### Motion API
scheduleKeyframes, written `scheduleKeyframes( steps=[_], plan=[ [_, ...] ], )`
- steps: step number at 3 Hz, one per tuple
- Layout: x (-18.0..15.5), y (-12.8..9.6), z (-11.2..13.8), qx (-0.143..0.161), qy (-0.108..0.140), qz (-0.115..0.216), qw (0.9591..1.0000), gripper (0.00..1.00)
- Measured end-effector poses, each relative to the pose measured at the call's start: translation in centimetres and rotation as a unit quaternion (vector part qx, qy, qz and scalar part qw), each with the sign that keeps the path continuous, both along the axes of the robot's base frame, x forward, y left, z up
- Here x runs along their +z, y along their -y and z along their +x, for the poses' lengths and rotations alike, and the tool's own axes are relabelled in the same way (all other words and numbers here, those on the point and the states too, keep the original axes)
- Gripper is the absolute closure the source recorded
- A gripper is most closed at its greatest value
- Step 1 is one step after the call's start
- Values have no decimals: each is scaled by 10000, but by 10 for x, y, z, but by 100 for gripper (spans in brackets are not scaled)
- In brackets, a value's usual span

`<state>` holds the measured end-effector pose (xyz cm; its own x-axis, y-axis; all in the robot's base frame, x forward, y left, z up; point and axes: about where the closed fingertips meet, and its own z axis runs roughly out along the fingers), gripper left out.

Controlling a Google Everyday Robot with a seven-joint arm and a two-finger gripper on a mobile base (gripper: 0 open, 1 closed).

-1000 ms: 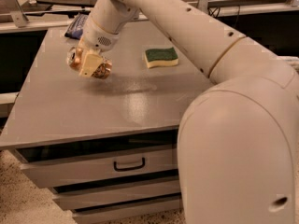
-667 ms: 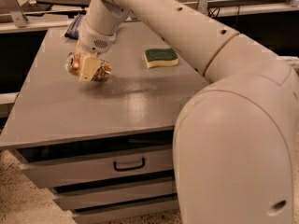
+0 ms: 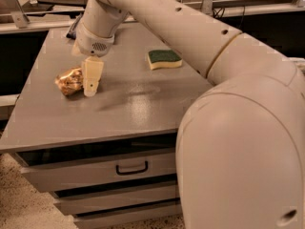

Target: Knock orange can over

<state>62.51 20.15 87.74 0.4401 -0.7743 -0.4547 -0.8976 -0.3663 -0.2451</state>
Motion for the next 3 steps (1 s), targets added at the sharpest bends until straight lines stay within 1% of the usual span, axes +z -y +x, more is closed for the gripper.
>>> scheduleKeyframes(
  steps=[1, 2, 3],
  plan=[
    [0, -1, -4, 35, 55, -28, 10000, 0],
    [0, 6, -4, -51, -28, 121, 9999, 0],
    [3, 24, -6, -367, -286, 661, 9967, 0]
  ],
)
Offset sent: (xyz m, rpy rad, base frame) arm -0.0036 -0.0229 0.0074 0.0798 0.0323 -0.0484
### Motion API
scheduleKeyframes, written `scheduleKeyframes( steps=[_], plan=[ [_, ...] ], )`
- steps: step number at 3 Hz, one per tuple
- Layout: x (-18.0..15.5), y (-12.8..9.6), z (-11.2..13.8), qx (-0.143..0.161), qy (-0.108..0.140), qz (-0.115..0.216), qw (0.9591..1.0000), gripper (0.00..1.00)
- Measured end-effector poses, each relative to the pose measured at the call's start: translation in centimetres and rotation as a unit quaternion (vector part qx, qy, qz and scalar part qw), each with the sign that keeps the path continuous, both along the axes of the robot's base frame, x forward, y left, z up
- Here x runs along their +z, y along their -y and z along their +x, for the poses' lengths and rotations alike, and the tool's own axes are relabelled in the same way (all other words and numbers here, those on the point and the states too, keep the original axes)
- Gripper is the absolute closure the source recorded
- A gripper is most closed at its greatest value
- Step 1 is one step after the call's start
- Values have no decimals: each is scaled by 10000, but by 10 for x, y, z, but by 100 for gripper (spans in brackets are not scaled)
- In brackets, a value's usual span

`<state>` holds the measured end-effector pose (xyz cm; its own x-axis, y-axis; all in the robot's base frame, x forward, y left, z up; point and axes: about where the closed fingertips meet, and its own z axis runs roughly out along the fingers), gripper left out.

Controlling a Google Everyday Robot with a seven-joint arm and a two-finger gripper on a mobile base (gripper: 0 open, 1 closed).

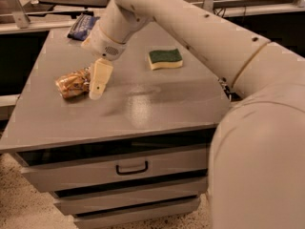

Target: Knock orange can over

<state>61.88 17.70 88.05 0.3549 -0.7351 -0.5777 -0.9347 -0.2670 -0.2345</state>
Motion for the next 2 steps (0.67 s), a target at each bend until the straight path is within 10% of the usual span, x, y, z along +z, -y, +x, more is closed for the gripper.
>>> scheduleKeyframes(
  steps=[1, 2],
  plan=[
    [16, 35, -3, -510, -186, 960, 9939, 0],
    [40, 71, -14, -1056, -169, 1918, 9756, 0]
  ],
)
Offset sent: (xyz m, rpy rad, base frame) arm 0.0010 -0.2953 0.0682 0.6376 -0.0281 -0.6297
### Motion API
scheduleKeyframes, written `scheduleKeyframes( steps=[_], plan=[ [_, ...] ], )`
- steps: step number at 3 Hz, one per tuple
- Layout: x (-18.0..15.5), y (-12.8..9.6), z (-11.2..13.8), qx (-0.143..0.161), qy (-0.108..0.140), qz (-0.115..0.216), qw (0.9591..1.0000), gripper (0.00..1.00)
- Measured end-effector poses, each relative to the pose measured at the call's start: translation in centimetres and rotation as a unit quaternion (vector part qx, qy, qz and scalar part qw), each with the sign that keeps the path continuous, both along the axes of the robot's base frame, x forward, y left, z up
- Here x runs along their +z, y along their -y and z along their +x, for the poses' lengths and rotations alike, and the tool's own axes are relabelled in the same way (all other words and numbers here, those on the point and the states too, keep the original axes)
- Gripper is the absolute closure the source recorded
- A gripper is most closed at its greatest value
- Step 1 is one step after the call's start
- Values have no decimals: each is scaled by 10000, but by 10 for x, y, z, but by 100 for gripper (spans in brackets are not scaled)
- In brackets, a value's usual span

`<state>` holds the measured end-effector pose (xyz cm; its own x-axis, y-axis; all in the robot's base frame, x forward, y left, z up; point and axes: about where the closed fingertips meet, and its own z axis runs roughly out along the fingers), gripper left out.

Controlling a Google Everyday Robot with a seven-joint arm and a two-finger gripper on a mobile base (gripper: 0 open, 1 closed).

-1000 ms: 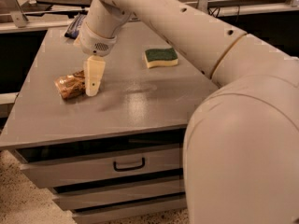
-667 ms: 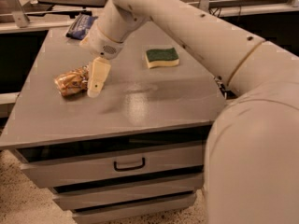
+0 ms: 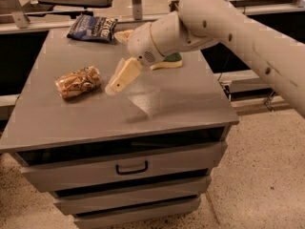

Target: Knock orange can over

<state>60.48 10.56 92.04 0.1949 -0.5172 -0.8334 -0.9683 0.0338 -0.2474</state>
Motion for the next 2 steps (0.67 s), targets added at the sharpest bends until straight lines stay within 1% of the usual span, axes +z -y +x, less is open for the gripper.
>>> scheduleKeyframes(
  steps=[1, 2],
  plan=[
    [12, 24, -18, -427, 165, 807, 9957, 0],
    [32, 51, -23, -704, 312, 1204, 9897, 0]
  ],
)
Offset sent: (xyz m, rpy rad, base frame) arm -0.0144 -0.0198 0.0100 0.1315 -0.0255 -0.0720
